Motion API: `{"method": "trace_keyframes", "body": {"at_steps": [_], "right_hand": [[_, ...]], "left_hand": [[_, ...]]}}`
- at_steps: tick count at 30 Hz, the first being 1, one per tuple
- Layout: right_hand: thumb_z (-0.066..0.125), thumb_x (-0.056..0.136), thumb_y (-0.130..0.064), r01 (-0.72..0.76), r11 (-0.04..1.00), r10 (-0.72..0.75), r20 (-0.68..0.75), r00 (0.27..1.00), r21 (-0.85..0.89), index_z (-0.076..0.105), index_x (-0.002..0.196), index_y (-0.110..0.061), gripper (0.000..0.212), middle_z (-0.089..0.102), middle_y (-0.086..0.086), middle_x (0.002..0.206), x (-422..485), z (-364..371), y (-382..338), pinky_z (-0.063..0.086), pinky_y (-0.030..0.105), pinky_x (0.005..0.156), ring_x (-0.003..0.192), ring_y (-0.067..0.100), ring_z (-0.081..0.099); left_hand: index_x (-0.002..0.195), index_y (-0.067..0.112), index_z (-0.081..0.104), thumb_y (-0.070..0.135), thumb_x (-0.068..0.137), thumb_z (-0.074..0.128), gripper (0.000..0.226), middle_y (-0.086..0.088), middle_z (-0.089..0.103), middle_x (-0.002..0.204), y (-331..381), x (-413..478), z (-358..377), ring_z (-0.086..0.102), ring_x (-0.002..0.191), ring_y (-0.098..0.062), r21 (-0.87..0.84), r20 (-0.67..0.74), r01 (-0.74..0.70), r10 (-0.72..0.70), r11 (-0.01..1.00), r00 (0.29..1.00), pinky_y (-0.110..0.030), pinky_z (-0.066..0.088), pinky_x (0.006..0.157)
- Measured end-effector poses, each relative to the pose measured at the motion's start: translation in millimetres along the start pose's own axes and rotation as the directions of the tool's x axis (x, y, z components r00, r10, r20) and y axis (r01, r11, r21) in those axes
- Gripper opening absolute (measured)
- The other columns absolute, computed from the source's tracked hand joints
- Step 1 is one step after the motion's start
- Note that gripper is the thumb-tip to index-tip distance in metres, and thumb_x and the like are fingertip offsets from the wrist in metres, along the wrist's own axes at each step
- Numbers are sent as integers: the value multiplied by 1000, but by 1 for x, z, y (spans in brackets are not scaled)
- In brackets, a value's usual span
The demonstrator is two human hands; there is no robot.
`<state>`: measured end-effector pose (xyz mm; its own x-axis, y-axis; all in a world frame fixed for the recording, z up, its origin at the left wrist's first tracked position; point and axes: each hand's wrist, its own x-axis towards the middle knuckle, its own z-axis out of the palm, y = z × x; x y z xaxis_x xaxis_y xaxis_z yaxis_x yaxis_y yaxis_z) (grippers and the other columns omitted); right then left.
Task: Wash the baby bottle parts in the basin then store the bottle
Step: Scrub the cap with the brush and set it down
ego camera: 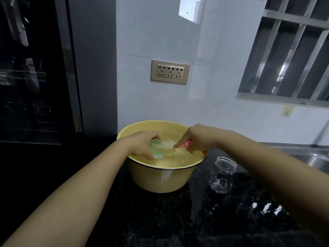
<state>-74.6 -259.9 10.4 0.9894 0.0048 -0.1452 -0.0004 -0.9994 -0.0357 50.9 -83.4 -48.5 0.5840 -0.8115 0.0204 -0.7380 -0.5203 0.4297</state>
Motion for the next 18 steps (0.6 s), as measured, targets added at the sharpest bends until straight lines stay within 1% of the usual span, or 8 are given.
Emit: {"method": "trace_keyframes", "body": {"at_steps": [2, 3, 6, 9, 11, 13, 15, 18], "right_hand": [[65, 85, -12, 15, 1000, -15, 10, 1000, -12, 60, 122, -45, 49, 67, -10, 110, -3, -1, -2, 53, 17, 59, 43, 12, 62], [67, 84, -16, 30, 999, -30, -1, 1000, -44, 59, 123, -45, 49, 64, -13, 113, -5, -2, -4, 54, 20, 65, 47, 12, 64], [61, 90, -26, 65, 942, -94, -74, 993, -329, 51, 129, -48, 46, 65, -9, 117, -11, -4, -12, 43, 23, 77, 94, 20, 65], [42, 99, -34, -11, 857, -87, -165, 982, -515, 38, 134, -56, 42, 64, -2, 122, -15, 1, -18, 36, 26, 73, 107, 24, 60], [35, 100, -31, -41, 861, -52, -168, 984, -507, 35, 137, -55, 44, 62, 0, 126, -16, 3, -23, 37, 27, 75, 109, 25, 59], [37, 96, -27, -46, 912, 1, -111, 994, -408, 38, 136, -53, 47, 60, -5, 129, -19, 5, -28, 39, 27, 81, 114, 22, 57], [43, 92, -23, -18, 956, 20, 3, 1000, -294, 43, 136, -49, 50, 62, -8, 121, -20, 4, -33, 40, 25, 79, 100, 18, 57], [47, 91, -15, 20, 988, -3, 109, 994, -154, 46, 136, -44, 53, 52, -12, 75, -17, 0, -37, 36, 19, 59, 64, 8, 44]], "left_hand": [[120, 28, 51, 16, 66, 79, 62, 9, 52, 120, 0, 0, 0, 49, 108, -15, -15, -14, -3, 3, 1000, 1000, -24, 41, 84], [121, 28, 51, 17, 66, 79, 62, 9, 51, 120, 0, 0, 0, 49, 108, -14, -24, -22, -3, 2, 1000, 1000, -24, 41, 84], [121, 27, 50, 19, 66, 79, 63, 8, 51, 121, 0, 0, 0, 49, 108, -15, -34, -31, 4, -5, 999, 999, -27, 44, 89], [121, 27, 50, 20, 66, 79, 62, 7, 52, 121, 0, 0, 0, 51, 108, -17, -38, -36, 10, -11, 999, 999, -30, 46, 91], [120, 27, 51, 20, 66, 80, 62, 6, 53, 120, 0, 0, 0, 52, 109, -17, -51, -65, 9, -13, 999, 998, -32, 47, 92], [119, 28, 51, 20, 65, 80, 62, 6, 53, 122, -1, 1, 0, 52, 111, -18, -56, -90, 2, -7, 998, 996, -35, 47, 94], [120, 28, 51, 20, 65, 79, 62, 6, 52, 125, -2, 1, 1, 51, 112, -18, -31, -85, 4, -6, 1000, 996, -36, 46, 95], [122, 26, 50, 19, 65, 80, 64, 6, 52, 126, -2, 0, 1, 50, 113, -18, -7, -69, 4, -5, 1000, 998, -37, 46, 95]]}}
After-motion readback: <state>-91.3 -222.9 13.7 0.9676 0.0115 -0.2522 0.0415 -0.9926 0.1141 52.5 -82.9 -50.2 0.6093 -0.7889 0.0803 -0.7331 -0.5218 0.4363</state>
